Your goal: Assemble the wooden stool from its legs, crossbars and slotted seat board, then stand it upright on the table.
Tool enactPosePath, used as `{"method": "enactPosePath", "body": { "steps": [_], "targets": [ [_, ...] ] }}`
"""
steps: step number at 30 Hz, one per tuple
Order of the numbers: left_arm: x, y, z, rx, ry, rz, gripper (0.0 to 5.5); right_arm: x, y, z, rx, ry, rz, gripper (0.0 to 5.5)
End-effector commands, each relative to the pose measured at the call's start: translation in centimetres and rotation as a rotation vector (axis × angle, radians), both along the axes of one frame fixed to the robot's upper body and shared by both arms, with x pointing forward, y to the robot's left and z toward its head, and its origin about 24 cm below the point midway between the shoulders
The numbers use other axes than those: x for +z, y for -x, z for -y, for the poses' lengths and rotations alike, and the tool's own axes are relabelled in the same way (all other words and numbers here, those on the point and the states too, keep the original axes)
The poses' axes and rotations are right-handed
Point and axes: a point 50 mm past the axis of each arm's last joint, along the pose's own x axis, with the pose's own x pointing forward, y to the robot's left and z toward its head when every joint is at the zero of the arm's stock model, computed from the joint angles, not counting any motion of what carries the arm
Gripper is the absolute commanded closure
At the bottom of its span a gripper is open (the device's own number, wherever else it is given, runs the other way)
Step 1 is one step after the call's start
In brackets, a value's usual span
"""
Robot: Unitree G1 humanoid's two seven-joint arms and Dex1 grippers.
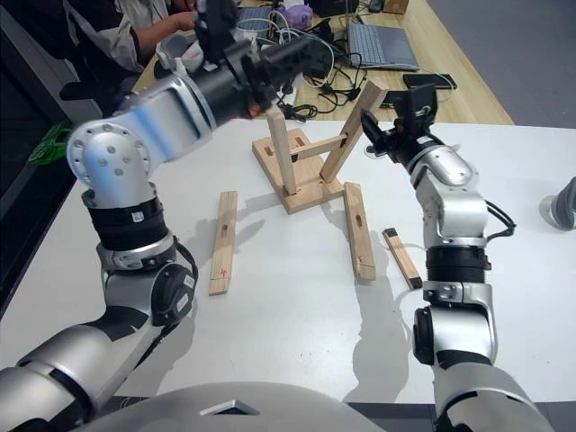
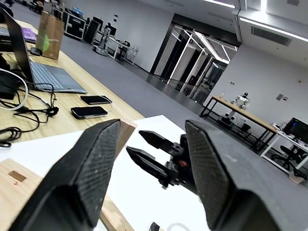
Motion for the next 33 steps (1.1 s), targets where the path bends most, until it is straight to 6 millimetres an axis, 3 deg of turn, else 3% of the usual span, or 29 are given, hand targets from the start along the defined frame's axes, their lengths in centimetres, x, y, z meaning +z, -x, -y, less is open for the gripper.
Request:
{"method": "enactPosePath", "body": {
  "steps": [1,5,10,13,17,25,30,33],
  "targets": [
    [3.2,-1.6,-4.5,0.221,0.078,0.079,3.02,3.1,4.6,-1.5,0.213,-0.189,0.037,2.35],
    [2.6,-2.7,-8.8,0.481,0.078,0.066,3.02,1.8,4.7,-6.3,0.286,-0.168,-0.031,2.35],
    [-1.2,-2.0,-9.4,0.63,-0.144,0.066,3.02,-0.1,3.6,-10.6,0.254,-0.097,-0.054,2.35],
    [-3.0,-1.3,-9.1,0.637,-0.214,0.053,3.02,-0.2,3.1,-11.1,0.21,-0.094,-0.042,2.35],
    [-3.5,-1.2,-8.6,0.636,-0.221,0.051,3.02,0.1,2.3,-11.9,0.218,-0.093,-0.026,2.35],
    [-3.4,-1.4,-8.5,0.645,-0.2,0.055,2.98,0.4,1.3,-11.9,0.301,-0.077,-0.045,3.6],
    [-3.5,-1.4,-8.3,0.643,-0.196,0.05,2.98,0.6,1.3,-12.5,0.32,-0.105,-0.053,3.6],
    [-3.5,-1.4,-8.1,0.639,-0.197,0.051,2.98,0.7,1.1,-13.0,0.328,-0.108,-0.049,3.1]
  ]
}}
